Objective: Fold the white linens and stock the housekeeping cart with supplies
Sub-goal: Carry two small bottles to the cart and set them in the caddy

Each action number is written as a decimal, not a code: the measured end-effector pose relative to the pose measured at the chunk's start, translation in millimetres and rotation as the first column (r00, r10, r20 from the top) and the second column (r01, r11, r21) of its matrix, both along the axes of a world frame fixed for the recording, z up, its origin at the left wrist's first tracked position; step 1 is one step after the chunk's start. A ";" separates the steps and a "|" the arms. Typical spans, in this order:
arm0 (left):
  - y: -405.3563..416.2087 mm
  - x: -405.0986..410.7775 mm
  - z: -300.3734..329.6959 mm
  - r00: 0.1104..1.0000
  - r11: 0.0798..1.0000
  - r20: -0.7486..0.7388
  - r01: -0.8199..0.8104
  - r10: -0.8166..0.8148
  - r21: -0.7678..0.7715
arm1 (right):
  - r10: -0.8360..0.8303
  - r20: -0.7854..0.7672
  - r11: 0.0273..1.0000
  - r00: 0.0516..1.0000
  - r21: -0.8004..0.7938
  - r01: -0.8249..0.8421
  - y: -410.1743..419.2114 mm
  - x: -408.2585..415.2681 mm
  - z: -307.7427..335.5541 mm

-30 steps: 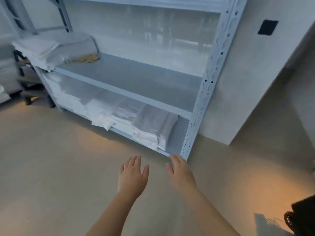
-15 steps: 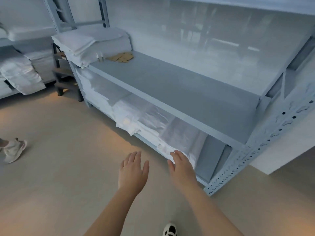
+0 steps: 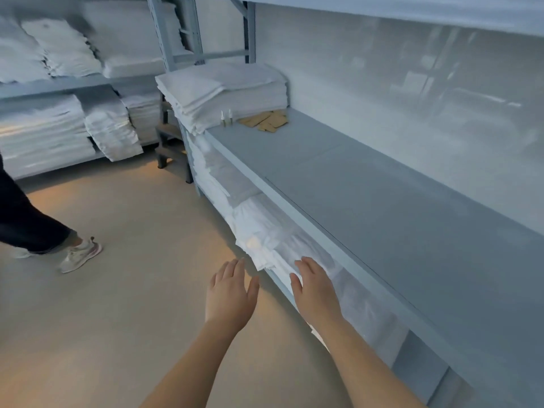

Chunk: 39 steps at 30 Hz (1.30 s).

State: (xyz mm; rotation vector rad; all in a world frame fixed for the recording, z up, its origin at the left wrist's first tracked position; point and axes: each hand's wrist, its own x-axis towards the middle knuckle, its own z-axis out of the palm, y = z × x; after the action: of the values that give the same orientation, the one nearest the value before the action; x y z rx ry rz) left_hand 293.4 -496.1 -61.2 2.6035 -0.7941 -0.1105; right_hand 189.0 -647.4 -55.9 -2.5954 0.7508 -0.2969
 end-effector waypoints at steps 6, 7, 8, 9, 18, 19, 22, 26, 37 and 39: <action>-21.5 69.8 -3.7 0.995 0.995 -0.018 -0.093 0.093 0.024 | 0.098 -0.021 0.994 0.995 0.046 -0.097 -24.9 88.6 -11.5; -23.5 83.0 -5.0 0.994 0.994 -0.029 -0.105 0.106 0.021 | 0.115 -0.030 0.993 0.993 0.043 -0.114 -27.5 103.9 -13.9; -25.2 97.0 -6.4 0.993 0.993 -0.038 -0.114 0.115 0.018 | 0.132 -0.036 0.991 0.991 0.037 -0.130 -29.7 119.3 -16.3; -26.9 112.7 -7.9 0.991 0.992 -0.041 -0.124 0.124 0.017 | 0.143 -0.039 0.989 0.989 0.033 -0.142 -31.8 136.3 -18.6; -30.3 294.3 -16.9 0.992 0.992 -0.034 -0.124 0.125 0.037 | 0.164 -0.030 0.985 0.986 0.051 -0.162 -29.3 323.7 -29.0; -29.9 317.4 -16.4 0.992 0.992 -0.032 -0.118 0.119 0.038 | 0.160 -0.024 0.986 0.987 0.056 -0.159 -27.6 346.6 -27.7; -31.2 383.3 -12.6 0.996 0.995 -0.024 -0.090 0.091 0.045 | 0.120 -0.006 0.990 0.993 0.079 -0.119 -26.1 407.9 -22.0; -41.5 453.9 -7.1 0.999 0.998 -0.016 -0.051 0.051 0.046 | 0.067 -0.014 0.995 0.998 0.078 -0.066 -32.4 469.9 -17.3; -117.2 586.3 -19.2 0.997 0.997 -0.042 0.068 -0.067 0.029 | -0.047 -0.040 0.994 0.998 0.098 0.051 -95.5 596.5 -29.2; -136.0 614.8 -20.5 0.996 0.996 -0.036 0.079 -0.078 0.033 | -0.049 -0.045 0.991 0.998 0.122 0.054 -115.1 623.0 -33.8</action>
State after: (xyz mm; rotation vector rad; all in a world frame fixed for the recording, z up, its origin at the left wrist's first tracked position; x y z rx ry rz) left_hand 908.2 -632.1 -81.7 2.5958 -0.8896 -0.1931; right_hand 812.0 -762.5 -89.7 -2.4757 0.8252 -0.2056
